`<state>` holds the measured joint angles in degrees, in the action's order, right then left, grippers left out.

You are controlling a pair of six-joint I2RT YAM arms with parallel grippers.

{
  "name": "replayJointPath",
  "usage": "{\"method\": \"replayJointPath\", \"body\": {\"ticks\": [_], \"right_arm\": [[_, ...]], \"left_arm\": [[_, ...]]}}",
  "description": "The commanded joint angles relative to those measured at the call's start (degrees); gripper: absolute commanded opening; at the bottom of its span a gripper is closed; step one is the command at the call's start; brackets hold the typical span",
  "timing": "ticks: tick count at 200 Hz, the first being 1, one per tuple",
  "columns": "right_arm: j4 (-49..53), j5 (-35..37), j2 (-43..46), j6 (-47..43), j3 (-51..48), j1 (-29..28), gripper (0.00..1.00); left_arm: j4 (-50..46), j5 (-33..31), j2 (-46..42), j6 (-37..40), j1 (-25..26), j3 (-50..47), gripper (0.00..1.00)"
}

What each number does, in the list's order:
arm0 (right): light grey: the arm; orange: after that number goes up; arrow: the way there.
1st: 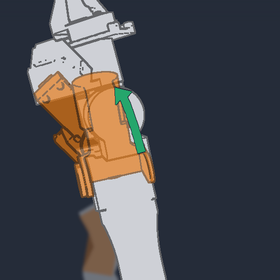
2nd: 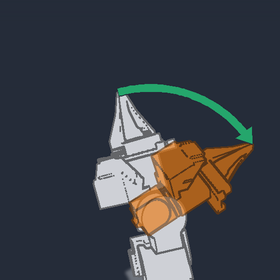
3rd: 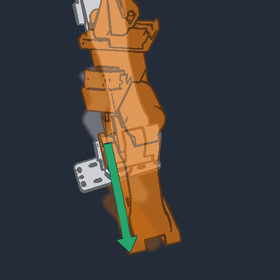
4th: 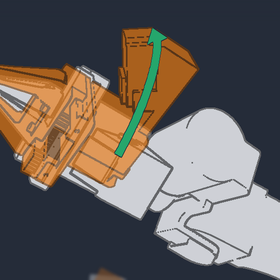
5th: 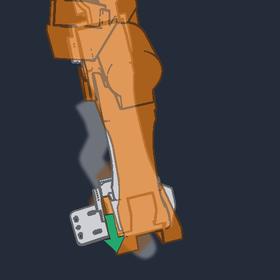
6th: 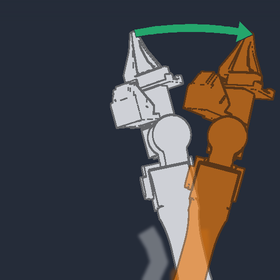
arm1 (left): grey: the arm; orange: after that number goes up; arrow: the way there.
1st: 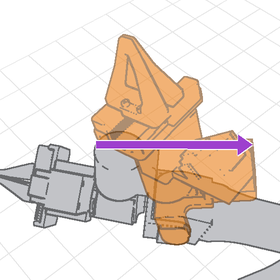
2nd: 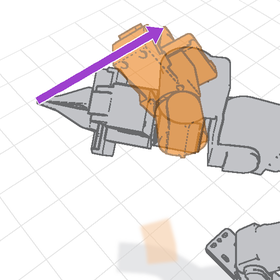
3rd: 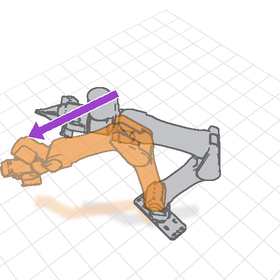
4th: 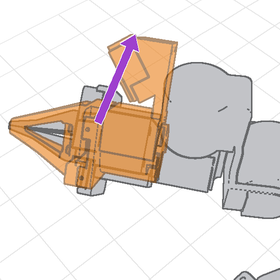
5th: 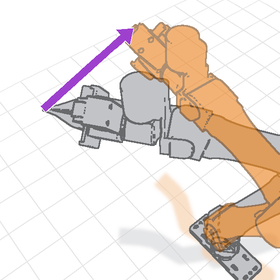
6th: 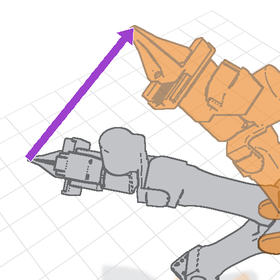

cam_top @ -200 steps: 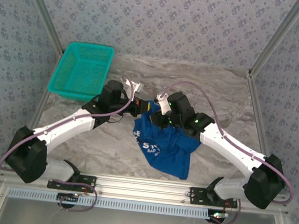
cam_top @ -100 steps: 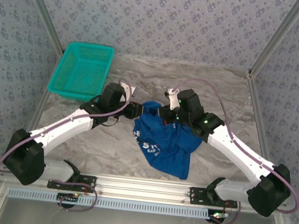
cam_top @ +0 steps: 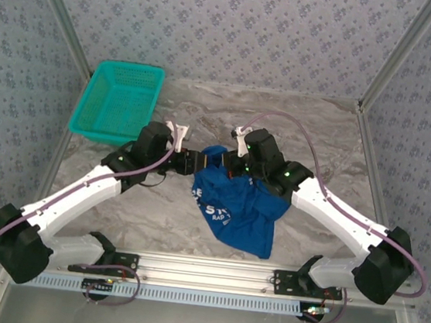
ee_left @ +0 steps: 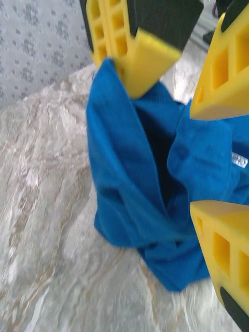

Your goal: Fold the inside-out t-shirt

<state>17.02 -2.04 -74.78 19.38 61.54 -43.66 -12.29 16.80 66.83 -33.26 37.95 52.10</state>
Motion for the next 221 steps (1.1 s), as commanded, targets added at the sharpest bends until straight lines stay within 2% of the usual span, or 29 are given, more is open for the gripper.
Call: {"method": "replayJointPath", "body": {"ticks": [1,32,79,96,119,138,178,206,221], "right_arm": [[-2.06,1.44,0.23,1.84,1.24,-0.37,0.00],[-2.81,1.81,1.34,2.16,0.10,-0.38,0.00],[-3.30,3.17,2.54,1.65,-0.93,-0.38,0.00],[-4.32,2.45,2.63,1.63,-1.56,-0.40,0.00],[-4.11,1.87,2.43,1.50,-1.53,-0.32,0.00],[-3.51,1.93,2.62,1.19,-1.24,-0.29,0.00],[-3.74,1.84,2.98,1.23,-1.24,-0.02,0.00],[-3.54,2.11,3.06,1.02,-1.16,0.14,0.00],[-3.55,2.23,3.40,0.93,-1.24,0.24,0.00]], "left_arm": [[7.77,3.43,1.92,-9.98,0.97,-1.58,0.41],[12.79,3.93,6.41,-15.82,1.40,-0.98,0.40],[9.72,1.58,8.63,-18.17,1.86,0.11,0.45],[8.60,-0.69,8.25,-16.35,2.36,0.10,0.48],[6.82,-4.43,8.48,-7.41,3.14,1.05,0.50],[3.61,-3.63,10.49,-4.01,3.38,3.41,0.51],[6.28,1.40,13.42,-3.35,3.84,3.54,0.50],[7.59,5.43,14.89,-5.06,3.76,3.80,0.42],[8.23,6.46,15.39,-5.59,3.82,3.54,0.35]]}}
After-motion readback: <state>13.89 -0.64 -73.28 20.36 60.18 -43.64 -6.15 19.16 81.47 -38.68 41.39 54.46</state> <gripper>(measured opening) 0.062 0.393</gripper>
